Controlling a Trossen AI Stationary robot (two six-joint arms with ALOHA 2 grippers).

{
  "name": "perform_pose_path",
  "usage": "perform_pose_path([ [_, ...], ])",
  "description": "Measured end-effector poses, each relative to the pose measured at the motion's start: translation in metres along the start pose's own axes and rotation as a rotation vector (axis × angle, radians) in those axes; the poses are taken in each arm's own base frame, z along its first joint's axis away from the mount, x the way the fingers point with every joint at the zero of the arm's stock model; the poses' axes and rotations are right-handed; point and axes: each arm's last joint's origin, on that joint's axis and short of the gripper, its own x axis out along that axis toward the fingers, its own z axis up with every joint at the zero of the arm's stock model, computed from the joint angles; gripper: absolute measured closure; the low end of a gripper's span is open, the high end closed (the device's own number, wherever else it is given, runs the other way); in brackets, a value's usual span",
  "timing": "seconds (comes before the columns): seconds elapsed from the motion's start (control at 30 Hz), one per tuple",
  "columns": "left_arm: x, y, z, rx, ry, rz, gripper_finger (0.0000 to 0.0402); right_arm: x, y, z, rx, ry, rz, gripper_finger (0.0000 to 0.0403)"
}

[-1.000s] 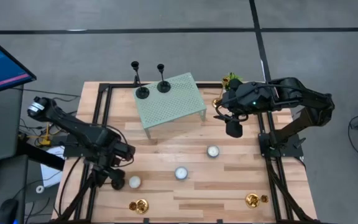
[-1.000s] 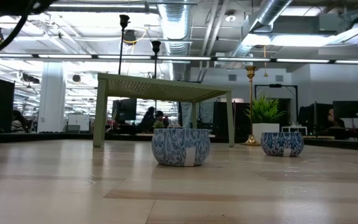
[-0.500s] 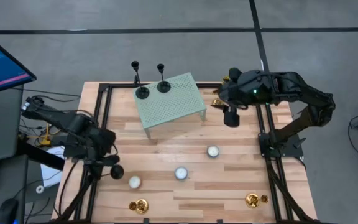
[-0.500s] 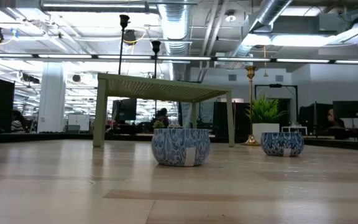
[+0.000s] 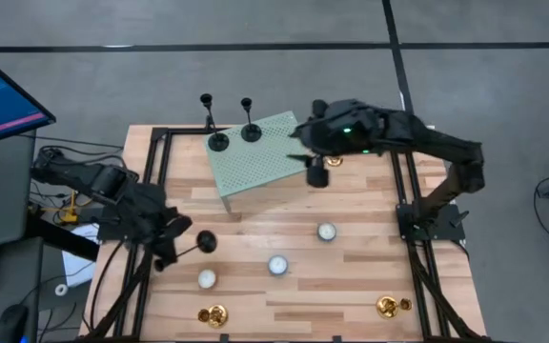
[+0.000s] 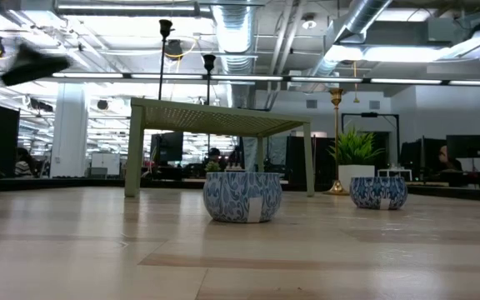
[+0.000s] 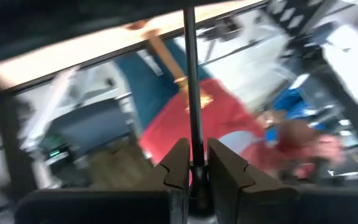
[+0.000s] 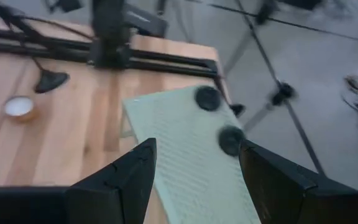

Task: Pick & Place candle stick holders
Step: Put the black candle holder on the shelf aligned with the other black candle holders

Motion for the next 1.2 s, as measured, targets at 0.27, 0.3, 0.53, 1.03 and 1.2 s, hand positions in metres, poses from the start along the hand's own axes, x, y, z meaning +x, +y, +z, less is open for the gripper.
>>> perform_pose_path([
  [0.27, -0.007, -0.032, -0.002, 0.095, -0.103, -0.298, 0.0365, 0.057, 0.015, 0.012, -0.048, -0.121, 0.183, 0.0182],
  [0.3, -0.008, -0.036, -0.001, 0.108, -0.129, -0.340, 0.0365, 0.063, 0.017, 0.012, -0.049, -0.129, 0.203, 0.0182],
  [0.53, -0.017, -0.054, 0.012, 0.184, -0.258, -0.498, 0.0365, 0.087, 0.027, 0.010, -0.055, -0.141, 0.295, 0.0182],
  [1.03, -0.016, -0.082, 0.035, 0.269, -0.222, -0.575, 0.0364, 0.103, 0.049, 0.008, -0.125, -0.128, 0.364, 0.0182],
  [1.2, -0.018, -0.084, 0.040, 0.267, -0.224, -0.579, 0.0364, 0.100, 0.059, 0.008, -0.142, -0.108, 0.391, 0.0182],
])
